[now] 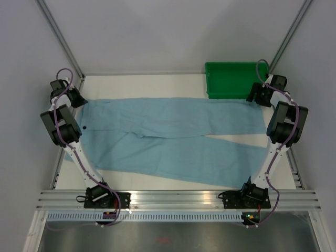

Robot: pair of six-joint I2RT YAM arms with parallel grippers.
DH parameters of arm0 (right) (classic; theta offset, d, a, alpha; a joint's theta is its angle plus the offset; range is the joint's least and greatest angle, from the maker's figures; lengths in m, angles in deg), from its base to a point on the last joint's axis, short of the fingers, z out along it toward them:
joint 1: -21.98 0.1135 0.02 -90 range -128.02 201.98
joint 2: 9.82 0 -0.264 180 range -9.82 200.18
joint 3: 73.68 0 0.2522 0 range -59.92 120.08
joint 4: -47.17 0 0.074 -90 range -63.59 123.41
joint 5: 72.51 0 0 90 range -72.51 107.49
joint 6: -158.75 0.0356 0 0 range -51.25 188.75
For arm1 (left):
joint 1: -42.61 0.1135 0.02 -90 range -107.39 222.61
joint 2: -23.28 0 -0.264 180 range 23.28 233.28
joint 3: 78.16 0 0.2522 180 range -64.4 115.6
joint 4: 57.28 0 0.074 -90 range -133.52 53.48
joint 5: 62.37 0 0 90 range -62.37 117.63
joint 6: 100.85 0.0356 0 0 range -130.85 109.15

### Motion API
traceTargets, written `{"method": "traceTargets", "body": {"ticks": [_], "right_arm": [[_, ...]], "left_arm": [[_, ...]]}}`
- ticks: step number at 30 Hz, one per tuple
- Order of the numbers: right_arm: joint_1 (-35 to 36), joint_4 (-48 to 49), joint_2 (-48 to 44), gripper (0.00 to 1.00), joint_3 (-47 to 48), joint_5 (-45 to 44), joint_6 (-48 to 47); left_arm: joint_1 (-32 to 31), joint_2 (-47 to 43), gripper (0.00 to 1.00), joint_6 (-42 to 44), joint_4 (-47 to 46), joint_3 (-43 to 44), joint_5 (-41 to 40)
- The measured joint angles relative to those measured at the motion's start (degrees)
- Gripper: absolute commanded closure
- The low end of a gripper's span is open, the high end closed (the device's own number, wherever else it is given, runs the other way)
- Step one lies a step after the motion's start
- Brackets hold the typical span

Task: Fold and stack the trousers
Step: Fold the trousers

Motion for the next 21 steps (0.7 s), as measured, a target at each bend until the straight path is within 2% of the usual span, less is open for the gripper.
{"method": "traceTargets", "body": {"ticks": [8,14,18,19,20,21], "right_arm": [[0.1,-1.4,2.8,0.28,4.2,-1.2,-1.6],[0.3,-3.0,3.9,0.49,6.1,-2.2,-4.7],[0.3,-2.7,4.0,0.69,5.8,-3.0,-5.8],[0.3,-2.5,3.9,0.93,5.6,-3.1,-6.2],[0.3,-2.2,3.9,1.0,5.5,-3.1,-6.6],[0.3,-2.0,3.9,1.0,5.2,-2.9,-6.6]], "left_arm": [[0.0,0.0,0.98,0.6,0.0,0.0,0.7],[0.0,0.0,0.98,1.0,0.1,0.0,0.9],[0.0,0.0,0.98,1.1,0.1,0.0,0.9],[0.0,0.0,0.98,1.1,0.1,0.0,0.9],[0.0,0.0,0.98,1.1,0.2,0.0,1.0],[0.0,0.0,0.98,1.1,0.2,0.0,1.0]]}}
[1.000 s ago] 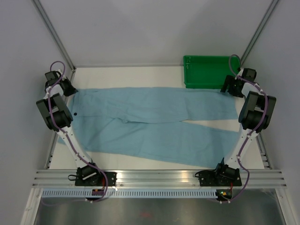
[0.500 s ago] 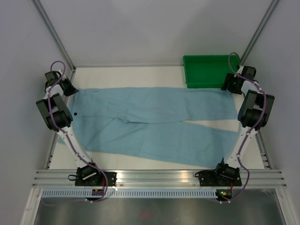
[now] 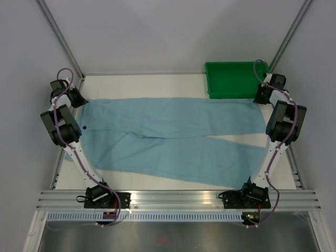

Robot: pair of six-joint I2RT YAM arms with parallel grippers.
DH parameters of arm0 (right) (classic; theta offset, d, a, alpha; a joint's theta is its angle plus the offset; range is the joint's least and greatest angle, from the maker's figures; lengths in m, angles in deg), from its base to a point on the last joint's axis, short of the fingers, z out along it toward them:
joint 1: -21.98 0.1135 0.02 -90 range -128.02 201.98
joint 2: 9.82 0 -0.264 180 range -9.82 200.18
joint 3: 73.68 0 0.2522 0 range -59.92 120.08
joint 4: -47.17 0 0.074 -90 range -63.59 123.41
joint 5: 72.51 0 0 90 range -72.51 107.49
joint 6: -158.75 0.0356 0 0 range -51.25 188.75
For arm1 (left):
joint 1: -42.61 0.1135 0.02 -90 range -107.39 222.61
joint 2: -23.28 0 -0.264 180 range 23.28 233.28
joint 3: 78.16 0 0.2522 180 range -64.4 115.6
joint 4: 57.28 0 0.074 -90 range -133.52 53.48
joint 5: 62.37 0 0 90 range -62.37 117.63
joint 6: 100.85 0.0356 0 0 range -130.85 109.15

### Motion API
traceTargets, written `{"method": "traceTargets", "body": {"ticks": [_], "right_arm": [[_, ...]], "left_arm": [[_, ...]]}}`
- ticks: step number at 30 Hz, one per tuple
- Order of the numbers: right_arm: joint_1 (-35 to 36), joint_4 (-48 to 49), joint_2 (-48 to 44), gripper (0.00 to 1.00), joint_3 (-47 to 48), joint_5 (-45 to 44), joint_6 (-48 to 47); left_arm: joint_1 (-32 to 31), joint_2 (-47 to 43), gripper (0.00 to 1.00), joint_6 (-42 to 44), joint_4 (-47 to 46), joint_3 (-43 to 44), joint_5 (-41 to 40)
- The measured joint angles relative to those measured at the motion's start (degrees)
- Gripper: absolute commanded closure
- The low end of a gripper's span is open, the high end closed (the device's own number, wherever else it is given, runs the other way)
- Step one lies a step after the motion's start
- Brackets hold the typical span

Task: Fold and stack the trousers
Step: Fold the trousers

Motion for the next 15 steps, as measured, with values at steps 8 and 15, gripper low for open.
{"method": "traceTargets", "body": {"ticks": [8,15], "right_arm": [[0.1,0.8,-0.7,1.0,-0.8,-0.1,0.4],[0.0,0.9,-4.7,1.0,-1.6,2.3,2.3]], "left_arm": [[0.1,-0.3,0.98,0.0,-0.3,0.0,1.3],[1.0,-9.9,0.98,-1.3,-14.0,-10.4,8.2]]}}
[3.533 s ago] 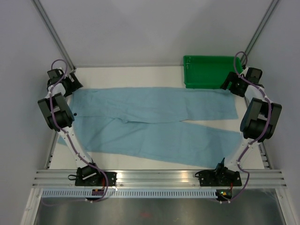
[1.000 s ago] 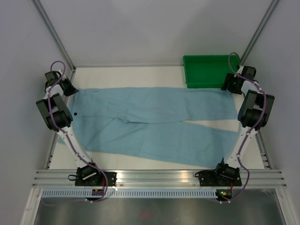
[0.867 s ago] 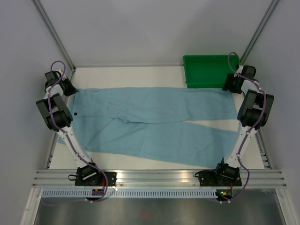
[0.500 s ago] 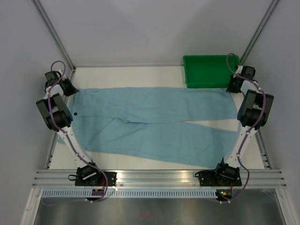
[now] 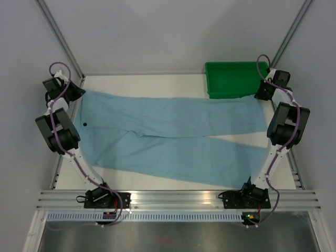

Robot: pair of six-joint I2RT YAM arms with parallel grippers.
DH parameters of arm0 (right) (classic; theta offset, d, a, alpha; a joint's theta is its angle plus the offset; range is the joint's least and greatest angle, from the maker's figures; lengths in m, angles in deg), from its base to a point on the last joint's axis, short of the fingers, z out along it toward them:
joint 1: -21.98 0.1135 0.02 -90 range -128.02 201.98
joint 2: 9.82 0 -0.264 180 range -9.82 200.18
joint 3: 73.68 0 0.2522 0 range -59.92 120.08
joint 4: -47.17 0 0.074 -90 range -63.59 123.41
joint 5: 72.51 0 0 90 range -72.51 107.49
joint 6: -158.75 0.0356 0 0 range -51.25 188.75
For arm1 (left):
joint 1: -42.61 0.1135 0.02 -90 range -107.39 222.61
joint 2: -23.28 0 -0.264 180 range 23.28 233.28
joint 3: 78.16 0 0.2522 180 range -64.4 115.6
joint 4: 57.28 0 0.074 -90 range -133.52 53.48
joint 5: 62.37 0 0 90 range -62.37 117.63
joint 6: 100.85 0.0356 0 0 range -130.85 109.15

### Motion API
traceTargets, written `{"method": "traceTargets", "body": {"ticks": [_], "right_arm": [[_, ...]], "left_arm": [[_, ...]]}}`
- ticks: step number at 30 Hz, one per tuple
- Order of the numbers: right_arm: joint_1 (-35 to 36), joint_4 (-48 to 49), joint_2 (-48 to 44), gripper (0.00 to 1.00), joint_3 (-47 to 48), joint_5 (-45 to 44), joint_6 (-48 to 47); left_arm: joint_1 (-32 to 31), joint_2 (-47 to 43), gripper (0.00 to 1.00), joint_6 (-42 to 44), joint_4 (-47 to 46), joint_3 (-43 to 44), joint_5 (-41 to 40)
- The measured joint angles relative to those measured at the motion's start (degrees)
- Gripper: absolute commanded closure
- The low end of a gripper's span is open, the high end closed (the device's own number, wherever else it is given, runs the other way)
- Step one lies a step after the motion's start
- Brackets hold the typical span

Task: Fold and stack the trousers
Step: Fold the trousers

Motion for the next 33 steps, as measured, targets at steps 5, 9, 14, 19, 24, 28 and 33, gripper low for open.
{"method": "traceTargets", "body": {"ticks": [5,9,14,19,24,28,33], "right_arm": [[0.0,2.7,-7.6,1.0,-3.0,3.2,1.4],[0.0,7.4,-13.8,1.0,-7.1,5.3,2.5],[-0.3,14.0,-21.4,1.0,-16.2,7.1,3.9],[-1.0,22.0,-30.3,1.0,-29.0,9.3,4.6],[-1.2,27.2,-40.3,1.0,-39.9,9.5,2.9],[-1.4,26.8,-45.6,1.0,-43.0,8.3,0.6],[-1.9,24.7,-48.8,1.0,-43.7,8.1,-2.4]], "left_arm": [[1.5,-6.6,0.98,-3.5,-11.3,-5.3,6.5],[2.5,-10.9,0.98,-4.6,-18.3,-11.5,10.3],[4.2,-14.9,0.98,-6.1,-26.1,-19.9,15.1],[8.0,-18.5,0.98,-11.2,-41.0,-30.8,20.1],[11.0,-19.8,0.98,-14.6,-49.6,-34.5,24.1],[11.3,-21.0,0.98,-14.0,-49.5,-34.5,26.1],[11.5,-24.1,0.98,-11.0,-47.2,-35.3,26.9]]}}
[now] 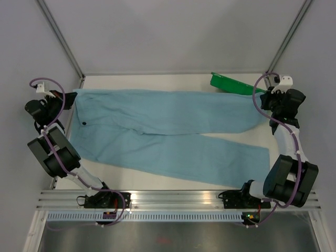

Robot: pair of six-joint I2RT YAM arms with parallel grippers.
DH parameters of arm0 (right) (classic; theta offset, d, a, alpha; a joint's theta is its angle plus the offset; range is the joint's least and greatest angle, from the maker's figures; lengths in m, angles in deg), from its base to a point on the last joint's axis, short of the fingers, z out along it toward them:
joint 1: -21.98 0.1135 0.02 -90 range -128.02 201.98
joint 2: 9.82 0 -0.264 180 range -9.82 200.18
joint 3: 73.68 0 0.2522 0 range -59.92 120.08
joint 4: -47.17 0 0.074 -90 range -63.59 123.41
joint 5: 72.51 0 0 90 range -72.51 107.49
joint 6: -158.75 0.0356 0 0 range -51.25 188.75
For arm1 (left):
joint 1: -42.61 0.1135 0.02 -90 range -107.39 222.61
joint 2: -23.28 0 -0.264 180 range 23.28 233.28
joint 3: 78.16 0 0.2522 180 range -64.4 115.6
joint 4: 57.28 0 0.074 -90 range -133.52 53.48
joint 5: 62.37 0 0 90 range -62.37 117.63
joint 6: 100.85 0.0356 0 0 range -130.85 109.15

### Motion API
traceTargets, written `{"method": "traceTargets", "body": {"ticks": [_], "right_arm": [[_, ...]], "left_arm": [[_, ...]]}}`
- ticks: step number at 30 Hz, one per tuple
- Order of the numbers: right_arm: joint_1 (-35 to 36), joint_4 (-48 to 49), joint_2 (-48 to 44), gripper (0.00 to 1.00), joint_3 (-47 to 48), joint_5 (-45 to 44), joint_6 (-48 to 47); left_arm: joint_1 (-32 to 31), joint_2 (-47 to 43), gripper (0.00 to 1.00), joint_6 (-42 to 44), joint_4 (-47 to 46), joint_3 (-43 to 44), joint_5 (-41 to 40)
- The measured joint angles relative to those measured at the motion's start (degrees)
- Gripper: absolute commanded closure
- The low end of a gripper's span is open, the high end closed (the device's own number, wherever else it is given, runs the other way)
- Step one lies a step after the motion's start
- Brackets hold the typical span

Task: Fold and stack the trousers
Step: Fold the trousers

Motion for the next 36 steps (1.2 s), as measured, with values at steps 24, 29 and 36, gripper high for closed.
{"method": "traceTargets", "body": {"ticks": [24,29,36], "right_arm": [[-0.5,-6.1,28.8,1.0,17.3,7.3,1.9],[0.0,-6.3,28.6,1.0,19.8,7.7,0.3],[0.6,-13.2,23.6,1.0,19.8,5.4,-0.8]], "left_arm": [[0.1,-4.7,0.98,4.9,3.3,-3.8,-0.7],[0.1,-4.7,0.98,5.0,3.8,-4.3,-1.0],[0.1,-4.7,0.98,5.0,4.6,-4.3,-1.2]]}}
